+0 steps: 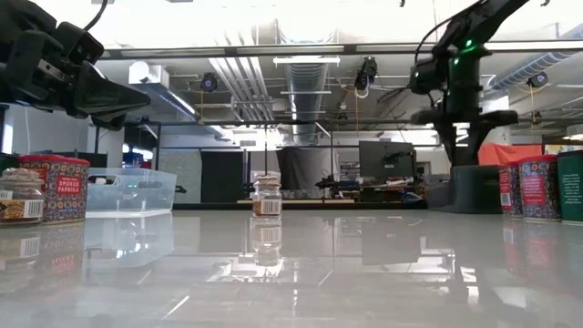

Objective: Sort spices by type
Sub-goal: Adjust the black seasoning cans in the black bin, then put the black seasoning can into the black bin

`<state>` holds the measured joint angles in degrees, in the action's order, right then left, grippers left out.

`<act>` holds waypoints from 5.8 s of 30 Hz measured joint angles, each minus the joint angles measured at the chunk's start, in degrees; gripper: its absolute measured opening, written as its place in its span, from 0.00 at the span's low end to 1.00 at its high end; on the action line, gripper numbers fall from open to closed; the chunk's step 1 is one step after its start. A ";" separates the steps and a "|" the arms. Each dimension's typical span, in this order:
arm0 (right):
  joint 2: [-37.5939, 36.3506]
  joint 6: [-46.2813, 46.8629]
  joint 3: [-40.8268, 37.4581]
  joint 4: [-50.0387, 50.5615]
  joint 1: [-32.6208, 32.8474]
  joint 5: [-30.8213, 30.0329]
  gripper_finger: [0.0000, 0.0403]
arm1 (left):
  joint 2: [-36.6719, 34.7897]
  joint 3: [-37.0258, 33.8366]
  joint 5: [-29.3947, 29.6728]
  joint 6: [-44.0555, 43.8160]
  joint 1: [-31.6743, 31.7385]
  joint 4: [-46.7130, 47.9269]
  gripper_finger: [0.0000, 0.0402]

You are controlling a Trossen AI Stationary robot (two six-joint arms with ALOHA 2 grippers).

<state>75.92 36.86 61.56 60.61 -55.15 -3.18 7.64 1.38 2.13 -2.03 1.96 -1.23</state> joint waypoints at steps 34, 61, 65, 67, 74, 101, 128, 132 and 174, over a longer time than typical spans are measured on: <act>1.11 76.08 5.20 0.41 88.91 8.10 0.55 | 0.00 0.00 0.00 -0.01 0.01 -0.01 0.00; 22.51 101.60 23.54 -1.57 103.53 35.26 0.63 | 0.00 0.00 0.00 0.00 0.00 0.00 0.00; 22.06 101.10 23.52 -1.83 103.56 34.55 0.64 | 0.00 -0.01 0.00 0.01 0.00 -0.02 0.00; 21.42 100.76 23.13 -1.90 103.86 34.55 0.64 | 0.00 -0.01 0.00 0.01 0.00 0.00 0.00; 19.84 99.83 19.59 -2.64 103.86 33.02 0.65 | 0.00 0.00 -0.02 -0.01 0.00 -0.02 0.00; 14.64 98.85 4.72 -19.40 106.83 36.02 0.72 | 0.00 0.00 -0.01 -0.01 0.00 -0.02 0.00; 14.95 99.65 2.86 -19.08 107.16 38.71 0.77 | 0.02 -0.01 0.00 -0.01 0.01 -0.02 0.00; 14.98 99.63 2.86 -19.07 107.16 38.64 0.75 | 0.04 -0.01 0.00 -0.01 0.00 -0.02 0.00; 14.95 96.48 -0.22 -19.57 107.77 29.83 0.35 | 0.04 -0.01 0.00 -0.01 0.00 -0.02 0.00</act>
<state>90.87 133.34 61.34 41.04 52.62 26.65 7.68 1.37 2.13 -2.04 1.96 -1.26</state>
